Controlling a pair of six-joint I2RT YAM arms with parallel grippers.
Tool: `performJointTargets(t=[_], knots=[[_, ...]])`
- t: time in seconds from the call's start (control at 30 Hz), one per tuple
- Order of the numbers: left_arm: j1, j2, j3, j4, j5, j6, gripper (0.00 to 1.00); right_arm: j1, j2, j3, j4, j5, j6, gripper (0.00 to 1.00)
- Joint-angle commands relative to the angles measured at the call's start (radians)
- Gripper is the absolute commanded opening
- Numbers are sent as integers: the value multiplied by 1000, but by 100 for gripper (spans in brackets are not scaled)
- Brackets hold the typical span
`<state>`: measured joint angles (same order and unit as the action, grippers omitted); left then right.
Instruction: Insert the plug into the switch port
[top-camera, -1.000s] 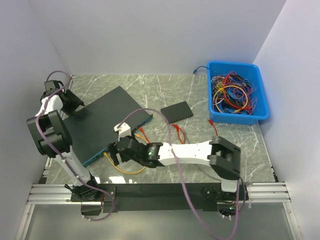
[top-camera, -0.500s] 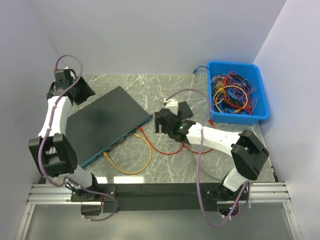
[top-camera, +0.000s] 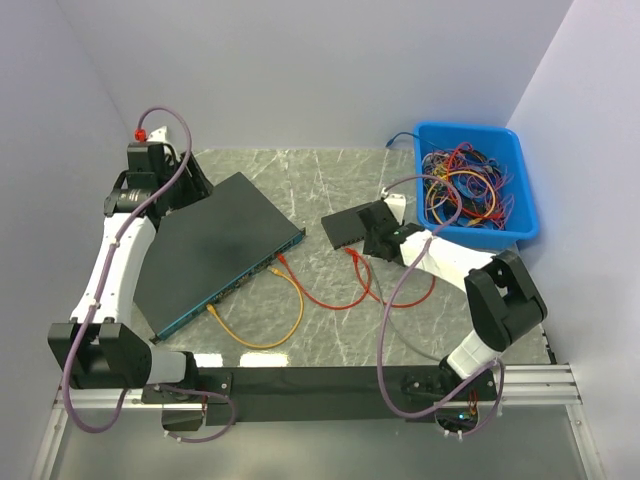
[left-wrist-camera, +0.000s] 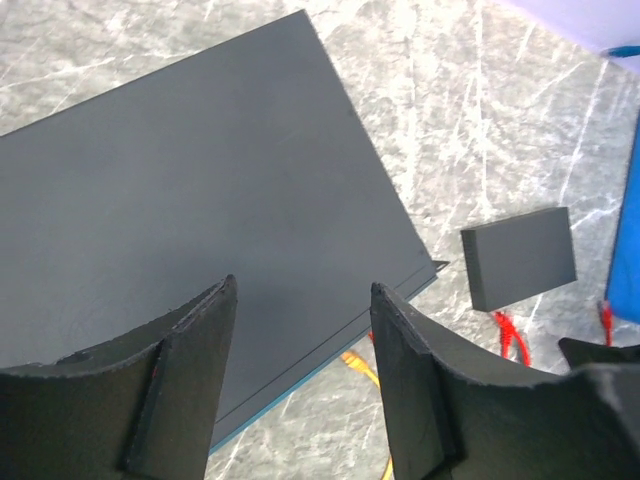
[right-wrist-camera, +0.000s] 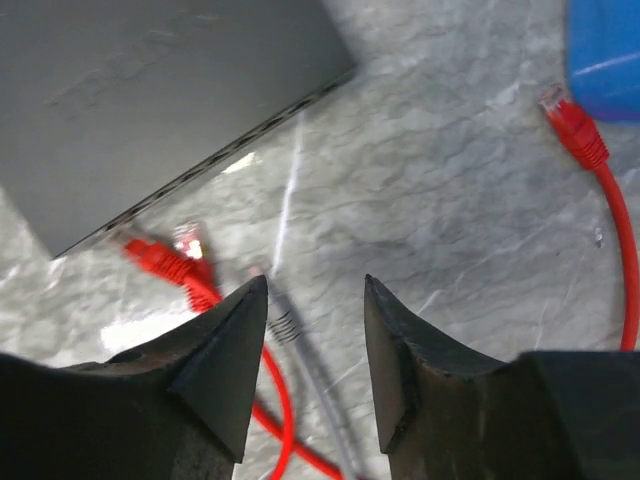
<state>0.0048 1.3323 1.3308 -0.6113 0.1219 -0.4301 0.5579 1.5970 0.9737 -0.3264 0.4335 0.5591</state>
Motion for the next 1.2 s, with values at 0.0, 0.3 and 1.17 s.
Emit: performJointTargets(t=[0.0, 0.3, 1.17], knots=[[0, -13, -15, 4, -21, 28, 61, -33, 20, -15, 4, -35, -5, 49], [1, -35, -38, 21, -28, 27, 61, -36, 83, -27, 38, -130, -18, 48], [-399, 125, -5, 151, -4, -162, 59, -184, 89, 204, 0, -280, -41, 78]])
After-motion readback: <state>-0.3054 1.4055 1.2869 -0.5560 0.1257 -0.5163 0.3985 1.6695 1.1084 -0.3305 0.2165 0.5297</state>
